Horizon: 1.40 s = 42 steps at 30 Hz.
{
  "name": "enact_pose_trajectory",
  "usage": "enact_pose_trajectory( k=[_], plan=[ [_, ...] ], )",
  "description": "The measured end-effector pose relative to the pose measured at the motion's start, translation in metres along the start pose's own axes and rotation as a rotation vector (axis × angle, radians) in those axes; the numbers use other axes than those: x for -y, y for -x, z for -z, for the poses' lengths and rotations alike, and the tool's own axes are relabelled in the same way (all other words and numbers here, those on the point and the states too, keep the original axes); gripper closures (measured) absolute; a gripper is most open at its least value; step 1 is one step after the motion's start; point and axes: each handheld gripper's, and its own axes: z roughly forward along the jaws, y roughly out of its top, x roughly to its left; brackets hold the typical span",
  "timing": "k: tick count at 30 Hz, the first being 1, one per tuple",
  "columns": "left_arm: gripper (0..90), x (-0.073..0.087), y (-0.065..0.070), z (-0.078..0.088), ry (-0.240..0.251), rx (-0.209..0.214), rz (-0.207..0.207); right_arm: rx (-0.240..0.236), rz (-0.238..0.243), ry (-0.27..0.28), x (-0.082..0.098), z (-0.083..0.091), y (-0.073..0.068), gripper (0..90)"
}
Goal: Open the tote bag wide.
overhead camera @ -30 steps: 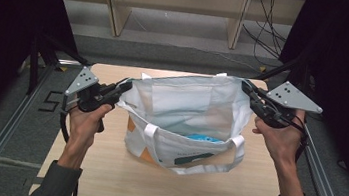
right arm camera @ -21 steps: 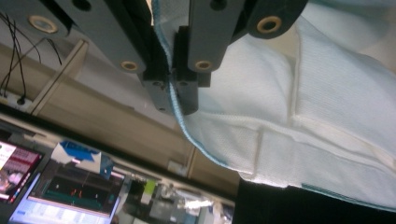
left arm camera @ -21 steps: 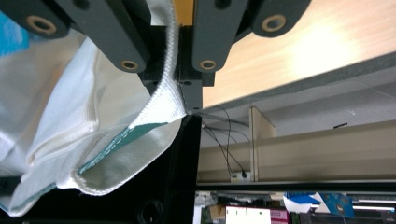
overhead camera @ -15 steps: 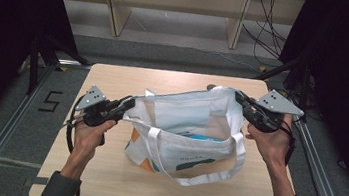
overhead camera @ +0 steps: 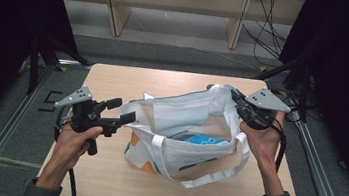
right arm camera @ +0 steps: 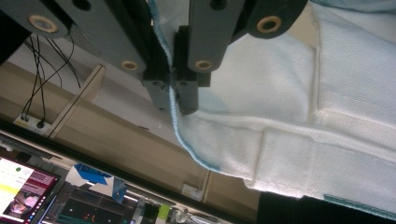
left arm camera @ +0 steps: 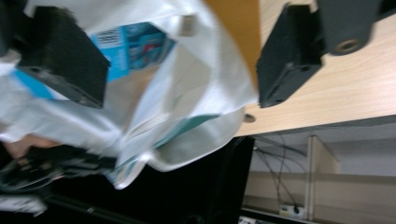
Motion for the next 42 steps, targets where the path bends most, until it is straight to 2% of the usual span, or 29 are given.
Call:
enact_pose_trajectory(
  k=[1,2,3,6,7,9,10,11,12,13,14,15,17,18,20,21,22,24,27,28,29,31,34,35,36,38,39,40,42],
  plan=[
    [15.6,-0.001,0.004,0.004,0.006,-0.001,-0.014,0.006,-0.018,-0.001,0.000,0.000,-0.001,88.4],
    [15.6,-0.001,0.007,0.008,0.006,-0.012,-0.031,0.002,-0.010,0.000,0.000,0.000,0.001,88.4],
    [15.6,-0.001,0.007,0.008,0.006,-0.012,-0.031,0.015,-0.016,0.002,0.000,0.001,0.001,88.4],
    [16.0,0.026,0.017,0.017,-0.071,-0.058,-0.079,0.002,-0.033,-0.011,0.001,0.002,0.001,88.4],
    [16.6,0.037,0.018,0.018,-0.088,-0.077,-0.087,0.005,-0.015,-0.003,0.000,0.003,0.003,88.4],
    [19.1,0.057,0.020,0.017,-0.122,-0.104,-0.089,-0.001,-0.028,0.000,0.000,0.003,0.003,88.4],
    [19.5,0.057,0.020,0.017,-0.122,-0.104,-0.089,-0.003,-0.025,0.001,0.000,0.003,0.003,88.4],
    [19.5,0.082,0.022,0.014,-0.141,-0.112,-0.069,-0.003,-0.025,0.001,0.000,0.003,0.003,88.4],
    [23.8,0.091,0.024,0.011,-0.149,-0.096,-0.070,-0.006,-0.033,-0.002,0.000,0.003,0.002,88.4],
    [25.9,0.099,0.026,0.008,-0.160,-0.087,-0.077,-0.006,-0.031,-0.003,0.000,0.003,0.003,88.4],
    [28.3,0.099,0.026,0.008,-0.160,-0.087,-0.077,-0.007,-0.028,-0.011,0.000,0.003,0.003,88.4],
    [29.8,0.109,0.034,0.003,-0.163,-0.089,-0.086,-0.005,-0.034,-0.006,0.000,0.002,0.002,88.4],
    [33.8,0.116,0.047,-0.005,-0.162,-0.080,-0.105,-0.003,-0.024,-0.010,0.000,0.003,0.003,88.4],
    [35.8,0.118,0.054,-0.008,-0.160,-0.081,-0.117,-0.001,-0.026,-0.008,0.000,0.003,0.003,88.4],
    [36.5,0.120,0.063,-0.014,-0.165,-0.053,-0.130,-0.004,-0.034,-0.007,0.000,0.003,0.003,88.4],
    [36.7,0.122,0.069,-0.017,-0.161,-0.051,-0.119,-0.008,-0.037,-0.008,0.000,0.003,0.003,88.4],
    [36.6,0.123,0.074,-0.020,-0.167,-0.037,-0.130,-0.013,-0.035,-0.011,0.000,0.003,0.003,88.4],
    [36.9,0.124,0.083,-0.025,-0.165,-0.027,-0.118,-0.014,-0.026,-0.005,0.000,0.003,0.004,88.4],
    [38.0,0.123,0.089,-0.035,-0.159,-0.042,-0.164,-0.018,-0.023,-0.006,0.000,0.004,0.005,88.4],
    [37.9,0.123,0.089,-0.038,-0.153,-0.070,-0.156,-0.015,-0.012,-0.003,0.000,0.004,0.005,88.4],
    [39.4,0.122,0.089,-0.041,-0.144,-0.085,-0.153,-0.020,-0.030,-0.008,0.000,0.004,0.004,88.4],
    [42.8,0.121,0.088,-0.046,-0.124,-0.089,-0.165,-0.027,-0.031,-0.007,0.000,0.004,0.004,88.4],
    [63.5,0.119,0.091,-0.050,-0.095,-0.089,-0.233,-0.017,-0.030,0.000,0.001,0.005,0.005,88.4],
    [70.3,0.119,0.092,-0.051,-0.089,-0.100,-0.231,-0.027,-0.019,-0.003,0.001,0.004,0.007,88.3],
    [76.5,0.118,0.093,-0.051,-0.083,-0.105,-0.239,-0.034,-0.029,-0.004,0.001,0.004,0.007,88.3],
    [83.3,0.116,0.091,-0.052,-0.081,-0.097,-0.264,-0.029,-0.019,-0.001,0.001,0.005,0.008,88.3],
    [84.7,0.114,0.090,-0.053,-0.085,-0.088,-0.263,-0.035,-0.040,-0.007,0.001,0.005,0.006,88.3],
    [85.7,0.113,0.089,-0.053,-0.087,-0.094,-0.256,-0.036,-0.029,-0.003,0.001,0.005,0.007,88.2],
    [86.7,0.111,0.087,-0.052,-0.089,-0.090,-0.265,-0.038,-0.035,-0.001,0.001,0.006,0.007,87.9]
  ],
)
